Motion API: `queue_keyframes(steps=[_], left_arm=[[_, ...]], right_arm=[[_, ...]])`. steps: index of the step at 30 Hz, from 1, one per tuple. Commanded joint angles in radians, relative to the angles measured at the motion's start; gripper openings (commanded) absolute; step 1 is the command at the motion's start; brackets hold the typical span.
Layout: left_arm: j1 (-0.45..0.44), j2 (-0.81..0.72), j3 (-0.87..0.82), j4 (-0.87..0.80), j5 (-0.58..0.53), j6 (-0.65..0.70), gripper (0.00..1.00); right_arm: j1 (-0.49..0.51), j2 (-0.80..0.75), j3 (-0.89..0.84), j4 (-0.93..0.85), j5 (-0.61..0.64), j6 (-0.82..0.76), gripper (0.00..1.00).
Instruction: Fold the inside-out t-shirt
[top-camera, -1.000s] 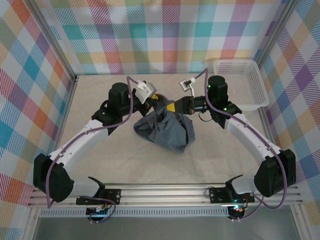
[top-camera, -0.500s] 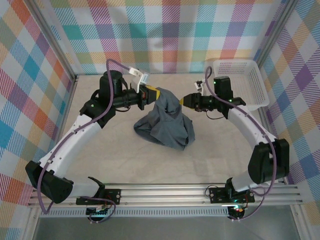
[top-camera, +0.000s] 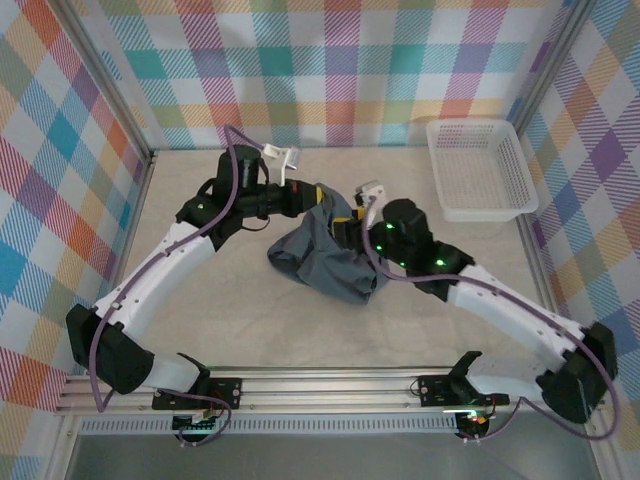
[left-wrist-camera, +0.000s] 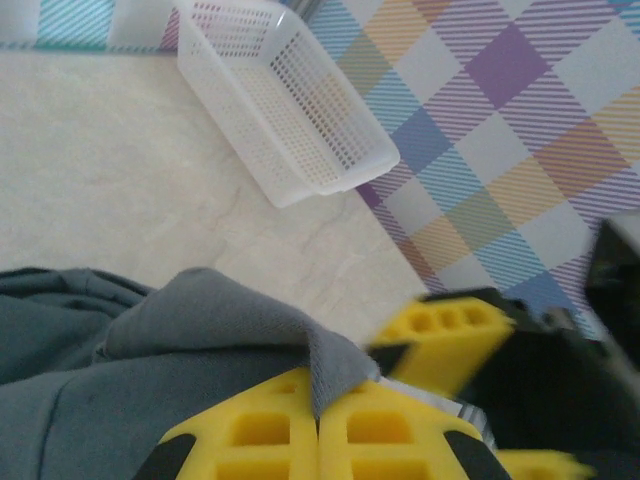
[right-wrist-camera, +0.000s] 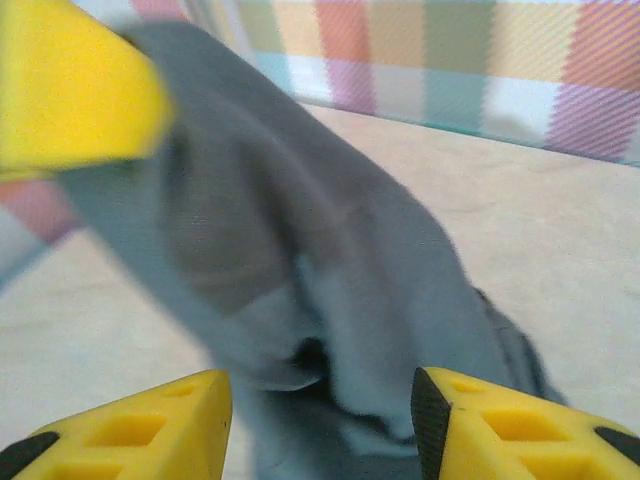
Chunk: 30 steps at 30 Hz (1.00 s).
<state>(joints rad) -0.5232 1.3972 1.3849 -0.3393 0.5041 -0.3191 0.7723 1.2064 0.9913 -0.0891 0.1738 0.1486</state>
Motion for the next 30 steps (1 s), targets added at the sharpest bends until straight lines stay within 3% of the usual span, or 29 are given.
queue_keyframes(steps=[1,4,5,7,9,12,16,18,22,25,28,30], left_arm=[[-0.006,-0.007,0.05,-0.012,0.01,-0.013,0.0],[-0.006,-0.012,0.057,-0.026,0.008,0.004,0.0],[-0.006,-0.014,0.059,-0.037,0.005,0.014,0.0],[-0.003,-0.019,0.058,-0.055,-0.014,0.042,0.0],[0.009,-0.021,0.04,-0.071,-0.07,0.088,0.0],[0.053,0.003,-0.008,-0.085,-0.174,0.172,0.0],[0.119,0.046,-0.03,-0.033,-0.036,0.154,0.0],[0.123,0.041,-0.043,-0.013,-0.013,0.158,0.07],[0.123,-0.039,-0.107,0.011,-0.019,0.192,0.38],[0.123,-0.133,-0.182,0.004,-0.038,0.278,0.53],[0.121,-0.224,-0.28,0.0,0.007,0.45,0.62],[0.118,-0.271,-0.336,0.037,-0.009,0.488,0.65]], right_arm=[[-0.009,0.104,0.062,0.062,0.028,-0.221,0.52],[-0.029,0.19,0.133,-0.003,-0.083,-0.198,0.44],[-0.036,0.198,0.142,-0.007,-0.138,-0.186,0.34],[-0.044,0.189,0.151,-0.015,-0.245,-0.149,0.03],[-0.065,0.147,0.156,-0.026,-0.44,-0.093,0.0],[-0.136,0.067,0.115,0.078,-0.844,0.067,0.0],[-0.237,0.053,0.051,0.407,-1.163,0.442,0.0],[-0.258,0.065,0.048,0.473,-1.212,0.513,0.0],[-0.293,0.093,0.047,0.463,-1.223,0.508,0.0],[-0.316,0.121,0.053,0.465,-1.239,0.521,0.0],[-0.324,0.139,0.069,0.456,-1.26,0.523,0.0],[-0.324,0.145,0.083,0.441,-1.277,0.519,0.0]])
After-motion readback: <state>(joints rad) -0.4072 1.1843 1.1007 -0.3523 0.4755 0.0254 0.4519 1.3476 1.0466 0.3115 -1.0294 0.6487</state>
